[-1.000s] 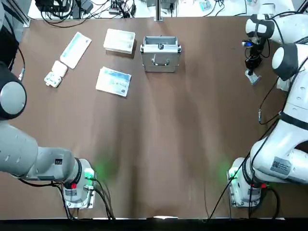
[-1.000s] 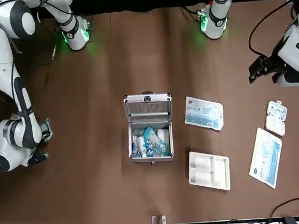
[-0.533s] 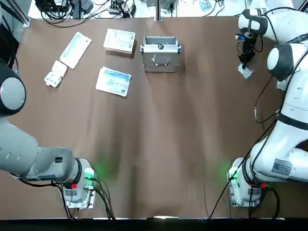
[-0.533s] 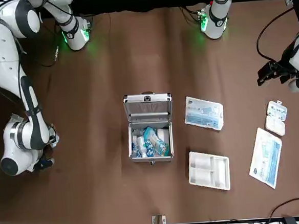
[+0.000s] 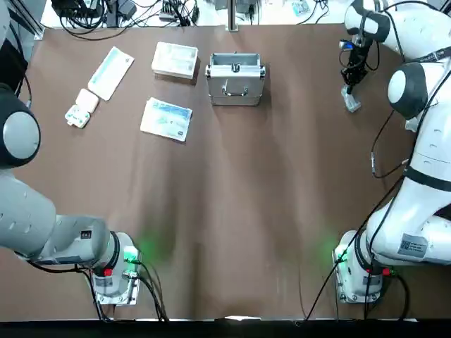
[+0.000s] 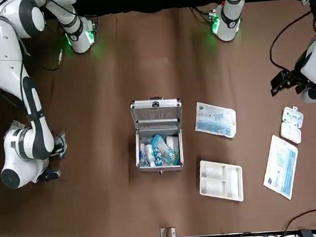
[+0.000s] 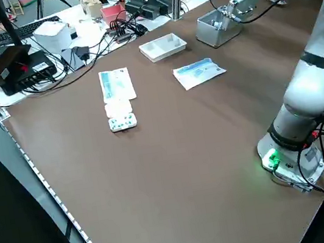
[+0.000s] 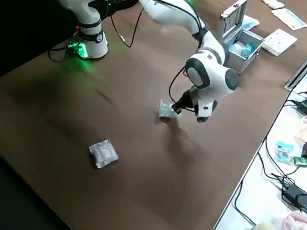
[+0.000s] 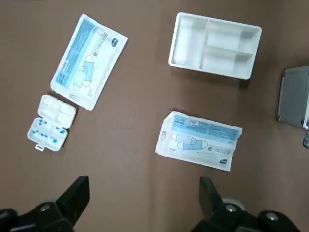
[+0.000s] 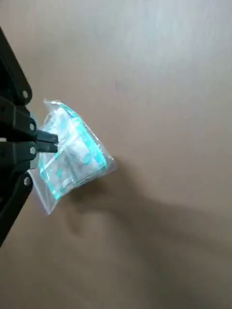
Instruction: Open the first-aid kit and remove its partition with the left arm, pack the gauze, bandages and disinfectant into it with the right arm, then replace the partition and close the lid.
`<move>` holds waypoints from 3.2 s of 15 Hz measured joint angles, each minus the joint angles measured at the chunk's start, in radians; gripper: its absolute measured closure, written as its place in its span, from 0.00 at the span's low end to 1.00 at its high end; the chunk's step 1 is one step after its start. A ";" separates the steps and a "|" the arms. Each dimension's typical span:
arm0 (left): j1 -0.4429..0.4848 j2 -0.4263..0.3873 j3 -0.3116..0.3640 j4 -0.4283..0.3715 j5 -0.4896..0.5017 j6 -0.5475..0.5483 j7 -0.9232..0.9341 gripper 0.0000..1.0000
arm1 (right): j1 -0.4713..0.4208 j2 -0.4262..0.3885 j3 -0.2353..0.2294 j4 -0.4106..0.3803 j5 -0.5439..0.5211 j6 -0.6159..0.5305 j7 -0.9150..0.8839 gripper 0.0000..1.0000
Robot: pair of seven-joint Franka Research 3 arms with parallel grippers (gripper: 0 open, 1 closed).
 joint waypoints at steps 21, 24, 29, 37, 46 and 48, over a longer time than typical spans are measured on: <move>0.019 0.062 -0.014 0.087 0.005 0.053 -0.011 0.00 | 0.359 0.060 0.407 0.176 0.301 0.583 0.957 0.99; 0.017 0.062 -0.019 0.087 0.005 0.053 -0.011 0.00 | 0.400 0.094 0.401 0.158 0.301 0.668 0.964 0.99; 0.014 0.062 -0.024 0.085 0.005 0.053 -0.011 0.00 | 0.436 0.121 0.370 0.157 0.298 0.685 0.963 0.94; 0.013 0.063 -0.029 0.076 0.005 0.053 -0.011 0.00 | 0.411 0.088 0.322 0.181 0.243 0.643 0.935 0.19; -0.001 0.064 -0.036 0.069 0.022 0.051 -0.011 0.00 | 0.017 -0.102 0.313 0.220 0.151 -0.036 0.521 0.01; 0.000 0.064 -0.036 0.069 0.023 0.051 -0.010 0.00 | -0.082 -0.124 0.313 0.219 0.081 -0.141 0.383 0.01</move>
